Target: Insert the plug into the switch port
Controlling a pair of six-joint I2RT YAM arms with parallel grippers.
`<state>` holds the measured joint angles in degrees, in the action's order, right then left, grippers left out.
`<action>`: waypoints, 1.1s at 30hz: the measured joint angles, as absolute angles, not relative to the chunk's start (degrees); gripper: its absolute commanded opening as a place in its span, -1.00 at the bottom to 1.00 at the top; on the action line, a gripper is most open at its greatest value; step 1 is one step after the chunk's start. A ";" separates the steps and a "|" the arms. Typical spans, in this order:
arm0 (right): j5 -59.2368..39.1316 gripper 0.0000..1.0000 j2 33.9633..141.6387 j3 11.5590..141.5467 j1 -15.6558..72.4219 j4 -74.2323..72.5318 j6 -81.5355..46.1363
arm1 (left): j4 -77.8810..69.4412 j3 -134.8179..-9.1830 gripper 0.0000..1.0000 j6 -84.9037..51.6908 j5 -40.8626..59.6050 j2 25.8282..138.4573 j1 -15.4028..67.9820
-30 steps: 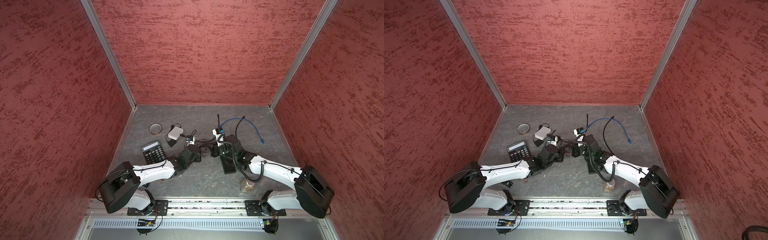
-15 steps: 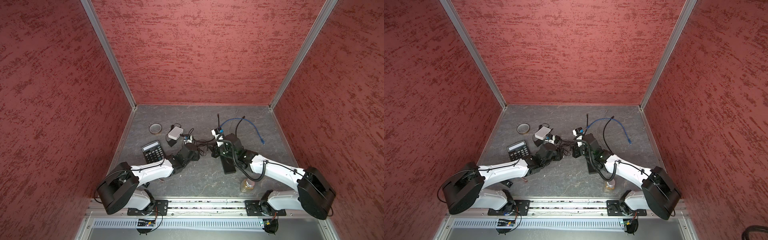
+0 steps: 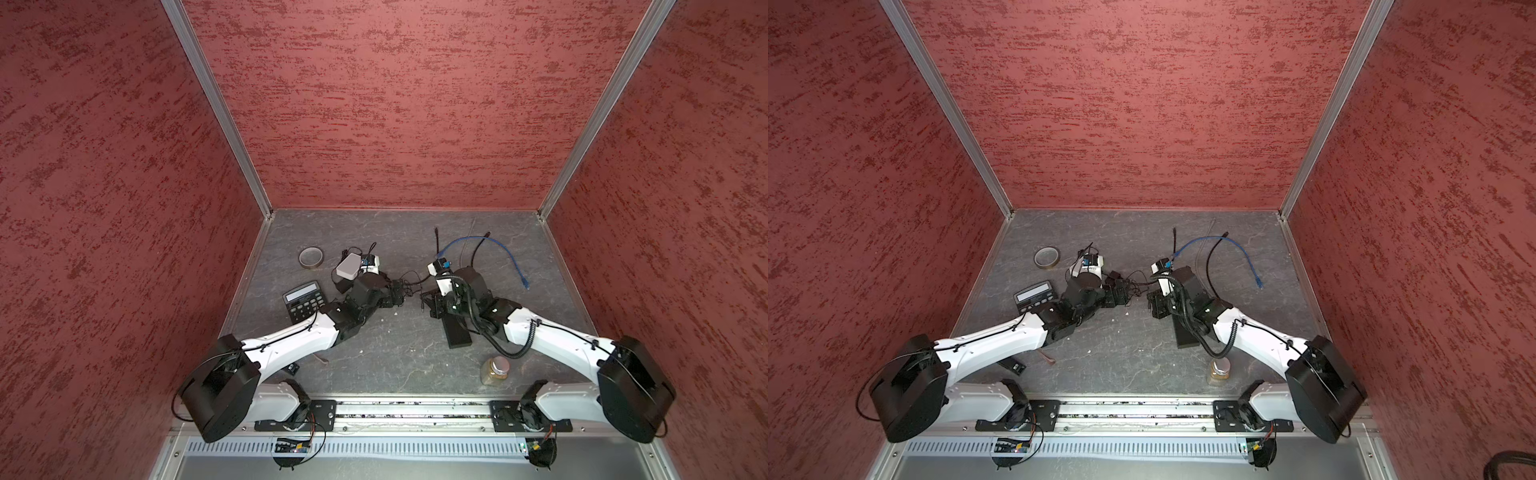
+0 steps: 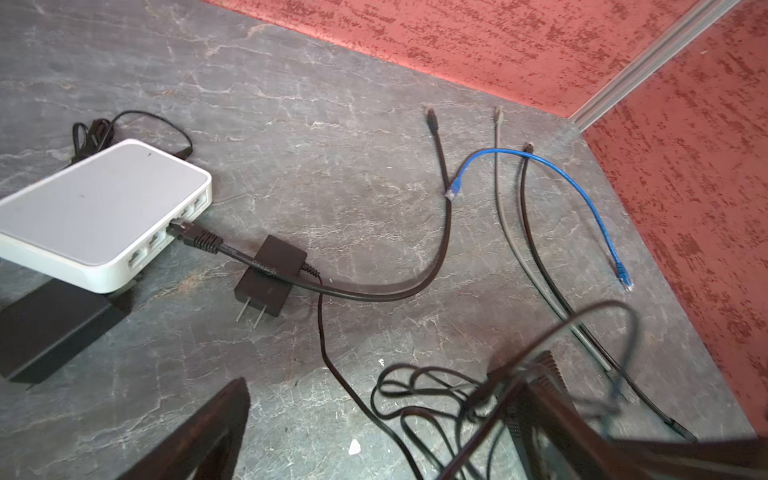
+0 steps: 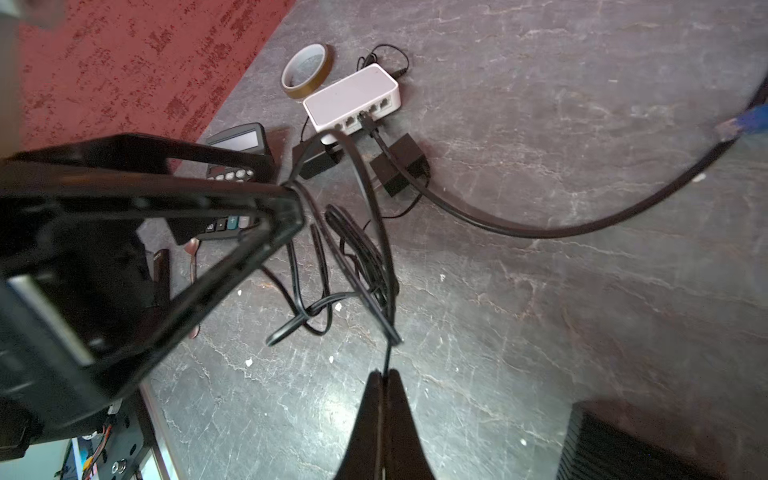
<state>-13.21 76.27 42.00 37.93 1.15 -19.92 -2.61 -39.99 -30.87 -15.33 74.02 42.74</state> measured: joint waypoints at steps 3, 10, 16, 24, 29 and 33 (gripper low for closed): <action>-13.69 -1.00 77.97 42.11 36.03 1.15 -19.92 | -1.93 -39.79 0.99 -30.06 -15.29 71.22 42.35; -14.87 -1.00 83.20 45.84 31.20 1.10 -19.68 | -1.52 -35.97 0.99 -28.84 -13.82 62.87 41.06; -16.40 -1.00 89.23 52.03 29.04 0.93 -18.57 | -1.61 -35.44 1.00 -28.64 -12.56 63.33 45.52; -17.52 -1.00 94.26 56.45 24.56 0.67 -17.30 | -1.56 -39.59 1.00 -29.08 -13.65 77.12 56.29; -16.60 -1.00 95.57 56.58 22.83 0.45 -15.66 | -0.49 -47.79 0.99 -29.67 -14.63 86.35 59.64; -16.19 -1.00 96.29 56.58 21.52 0.32 -14.50 | 0.64 -54.81 0.99 -29.74 -14.90 92.82 61.04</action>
<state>-16.19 96.29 56.58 21.52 0.32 -14.50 0.64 -54.81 -29.74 -14.90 92.82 61.04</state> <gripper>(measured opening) 0.040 0.998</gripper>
